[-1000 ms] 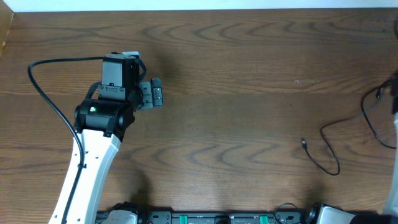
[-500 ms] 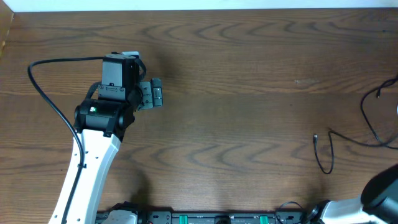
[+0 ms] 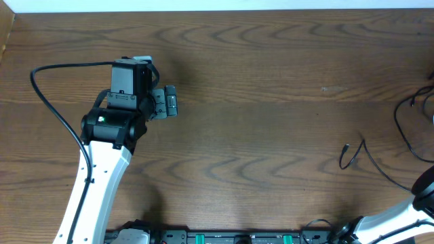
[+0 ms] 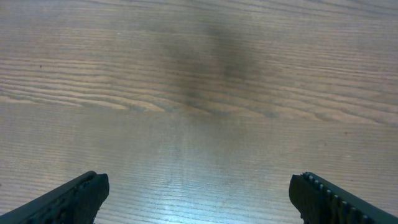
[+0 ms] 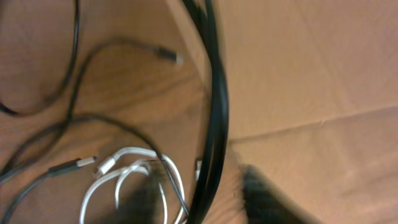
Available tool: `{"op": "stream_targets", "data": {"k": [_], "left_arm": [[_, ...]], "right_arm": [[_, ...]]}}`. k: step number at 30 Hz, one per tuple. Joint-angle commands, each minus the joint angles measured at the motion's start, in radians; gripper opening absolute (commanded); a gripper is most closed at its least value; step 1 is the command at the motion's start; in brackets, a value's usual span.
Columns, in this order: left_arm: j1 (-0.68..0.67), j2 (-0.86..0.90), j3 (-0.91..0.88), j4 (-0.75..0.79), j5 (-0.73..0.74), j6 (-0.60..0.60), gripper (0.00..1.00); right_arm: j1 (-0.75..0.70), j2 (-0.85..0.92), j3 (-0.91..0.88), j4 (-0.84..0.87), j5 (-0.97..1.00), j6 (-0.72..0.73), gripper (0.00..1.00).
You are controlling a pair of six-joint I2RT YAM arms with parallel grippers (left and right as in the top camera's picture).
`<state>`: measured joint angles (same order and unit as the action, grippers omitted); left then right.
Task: Untangle cables
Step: 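Lift the black cable and carry it right off the table, then lower the black cable onto the cable pile off-table and release it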
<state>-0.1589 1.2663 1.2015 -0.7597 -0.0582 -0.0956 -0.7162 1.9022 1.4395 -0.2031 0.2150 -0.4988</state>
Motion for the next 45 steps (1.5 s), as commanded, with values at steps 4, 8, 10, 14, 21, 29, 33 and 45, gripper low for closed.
{"op": "stream_targets", "data": {"k": [4, 8, 10, 14, 21, 29, 33, 45], "left_arm": [[0.003, 0.004, 0.012, -0.003, -0.002, 0.016, 0.97], [0.003, 0.004, 0.012, -0.003, -0.002, 0.016, 0.97], [0.003, 0.004, 0.012, -0.003, -0.002, 0.016, 0.97], [0.003, 0.004, 0.012, -0.003, -0.002, 0.016, 0.97], [0.003, 0.004, 0.012, -0.003, -0.002, 0.016, 0.97], [0.003, 0.004, 0.012, -0.003, -0.002, 0.016, 0.97], [0.003, 0.004, 0.012, -0.003, -0.002, 0.016, 0.97], [0.003, 0.004, 0.012, -0.003, -0.002, 0.016, 0.97]], "right_arm": [[-0.021, 0.011, 0.006, -0.027, -0.031, 0.144, 0.82], [-0.004, 0.000, 0.006, -0.042, -0.063, 0.143, 0.99], [0.008, -0.010, 0.006, -0.044, -0.080, 0.144, 0.99], [0.043, -0.056, 0.006, -0.049, -0.164, 0.144, 0.99], [0.114, -0.179, 0.006, -0.127, -0.417, 0.144, 0.99], [0.219, -0.242, 0.006, -0.396, -0.477, 0.278, 0.99], [0.260, -0.241, 0.006, -0.549, -0.655, 0.387, 0.99], [0.305, -0.241, 0.006, -0.742, -0.801, 0.530, 0.99]]}}
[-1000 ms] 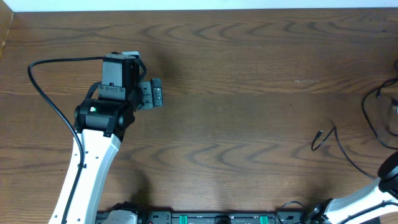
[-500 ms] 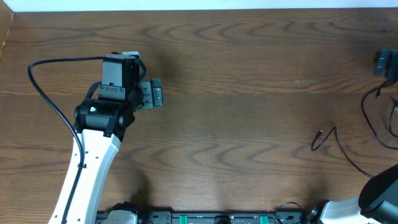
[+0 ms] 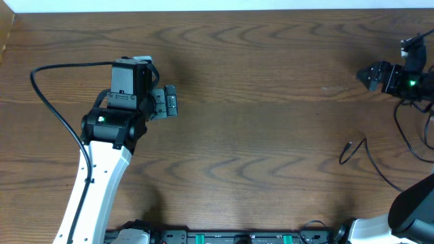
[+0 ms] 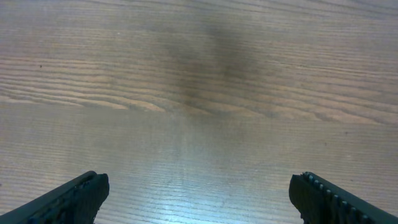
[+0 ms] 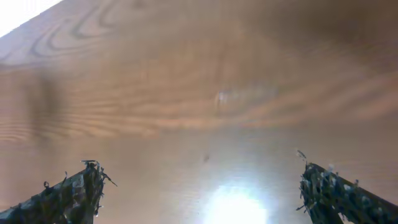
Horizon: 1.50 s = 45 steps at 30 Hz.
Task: Untangle cables
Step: 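Lower the black cable onto the cable pile off-table and release it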
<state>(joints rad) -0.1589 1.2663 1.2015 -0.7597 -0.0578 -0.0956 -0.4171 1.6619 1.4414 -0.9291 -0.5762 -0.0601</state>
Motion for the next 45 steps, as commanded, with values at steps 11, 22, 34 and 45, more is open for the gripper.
{"op": "stream_targets", "data": {"k": [11, 22, 34, 45], "left_arm": [[0.003, 0.004, 0.012, -0.003, -0.002, 0.016, 0.97], [0.003, 0.004, 0.012, -0.003, -0.003, 0.016, 0.97], [0.003, 0.004, 0.012, -0.003, -0.003, 0.016, 0.97], [0.003, 0.004, 0.012, -0.003, -0.003, 0.016, 0.97]], "right_arm": [[0.064, -0.002, 0.004, -0.179, 0.555, 0.491, 0.93], [0.204, -0.001, -0.039, -0.286, 0.690, 0.724, 0.95], [0.296, -0.001, -0.343, -0.196, 0.690, 0.816, 0.78], [0.295, -0.002, -0.346, -0.126, 0.667, 0.815, 0.01]]}}
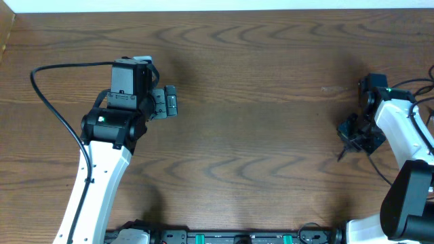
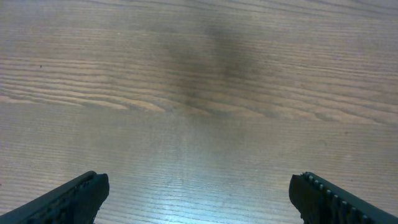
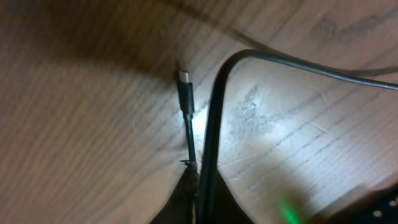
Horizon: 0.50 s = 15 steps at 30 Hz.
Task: Untangle cables
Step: 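Lower the black cable onto the cable pile off-table and release it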
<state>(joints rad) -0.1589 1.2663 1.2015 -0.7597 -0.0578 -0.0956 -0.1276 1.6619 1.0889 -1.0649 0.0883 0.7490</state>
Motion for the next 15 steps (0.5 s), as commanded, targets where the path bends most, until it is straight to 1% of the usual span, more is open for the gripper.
{"op": "stream_targets", "data": {"k": [1, 7, 11, 15], "left_arm": [[0.003, 0.004, 0.012, -0.003, -0.002, 0.016, 0.97], [0.003, 0.004, 0.012, -0.003, -0.003, 0.016, 0.97], [0.003, 0.004, 0.012, -0.003, -0.002, 0.016, 0.97], [0.003, 0.004, 0.012, -0.003, -0.003, 0.016, 0.97]], "right_arm": [[0.005, -0.002, 0.013, 0.010, 0.003, 0.006, 0.01], [0.005, -0.003, 0.111, -0.018, 0.003, -0.014, 0.01], [0.000, -0.003, 0.243, -0.047, 0.027, -0.048, 0.01], [-0.008, -0.006, 0.392, -0.056, 0.132, -0.047, 0.01]]}}
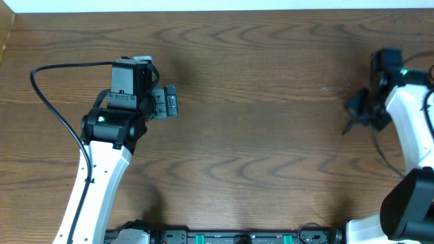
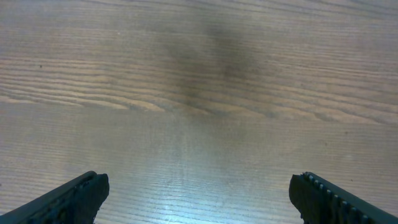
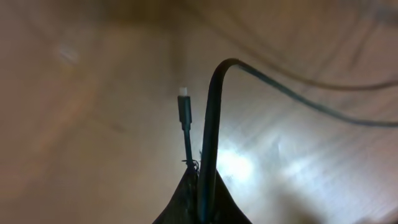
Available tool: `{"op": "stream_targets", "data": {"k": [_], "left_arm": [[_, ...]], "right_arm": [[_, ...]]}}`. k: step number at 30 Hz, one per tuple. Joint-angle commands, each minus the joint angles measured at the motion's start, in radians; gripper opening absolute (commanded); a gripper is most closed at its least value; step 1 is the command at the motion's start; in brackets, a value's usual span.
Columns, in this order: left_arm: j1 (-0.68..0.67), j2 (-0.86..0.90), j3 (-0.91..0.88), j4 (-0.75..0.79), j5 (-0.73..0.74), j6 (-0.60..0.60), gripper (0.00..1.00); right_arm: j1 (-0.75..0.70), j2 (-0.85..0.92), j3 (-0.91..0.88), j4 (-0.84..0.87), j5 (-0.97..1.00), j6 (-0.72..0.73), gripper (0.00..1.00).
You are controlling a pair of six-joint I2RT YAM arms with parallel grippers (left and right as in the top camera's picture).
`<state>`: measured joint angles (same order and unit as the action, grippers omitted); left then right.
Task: Untangle cables
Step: 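Lower the black cable onto the cable pile off-table and release it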
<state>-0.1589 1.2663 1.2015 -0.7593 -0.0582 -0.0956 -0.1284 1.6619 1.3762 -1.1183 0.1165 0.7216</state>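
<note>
A thin black cable (image 3: 213,106) is pinched in my right gripper (image 3: 200,177), which is shut on it just behind its plug end (image 3: 184,107). The cable arches up from the fingers and trails off to the right. In the overhead view the right gripper (image 1: 357,108) hangs near the table's right edge with the short cable end dangling below it. Over bare wood at the left, my left gripper (image 2: 199,190) stands open, its fingers wide apart and nothing between them; from above the left gripper (image 1: 168,102) points right.
The brown wooden table (image 1: 244,81) fills the views. The left arm's own black lead (image 1: 51,102) loops out to the left of that arm. More black cable (image 1: 427,102) shows at the far right edge.
My right gripper, still shut on the black cable, has moved toward the far side of the table and risen, taking the plug end off the wood. The left arm has not moved.
At first my right wrist looked down on a heap of black and white cables off the right edge, a black cable end lying on the table. Then the right gripper was open over bare wood at far right. Later it was shut on that cable end, now lifted.
</note>
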Motion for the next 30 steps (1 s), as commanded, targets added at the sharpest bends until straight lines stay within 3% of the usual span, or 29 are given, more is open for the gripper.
{"op": "stream_targets", "data": {"k": [1, 10, 18, 30], "left_arm": [[0.003, 0.004, 0.012, -0.003, -0.002, 0.016, 0.97], [0.003, 0.004, 0.012, -0.003, -0.002, 0.016, 0.97], [0.003, 0.004, 0.012, -0.003, -0.002, 0.016, 0.97], [0.003, 0.004, 0.012, -0.003, -0.002, 0.016, 0.97]], "right_arm": [[-0.012, -0.007, 0.142, 0.003, 0.134, -0.020, 0.01], [-0.085, -0.008, 0.350, 0.138, 0.381, -0.020, 0.01], [-0.242, -0.007, 0.356, 0.287, 0.521, -0.020, 0.01], [-0.570, 0.023, 0.335, 0.285, 0.550, -0.020, 0.01]]}}
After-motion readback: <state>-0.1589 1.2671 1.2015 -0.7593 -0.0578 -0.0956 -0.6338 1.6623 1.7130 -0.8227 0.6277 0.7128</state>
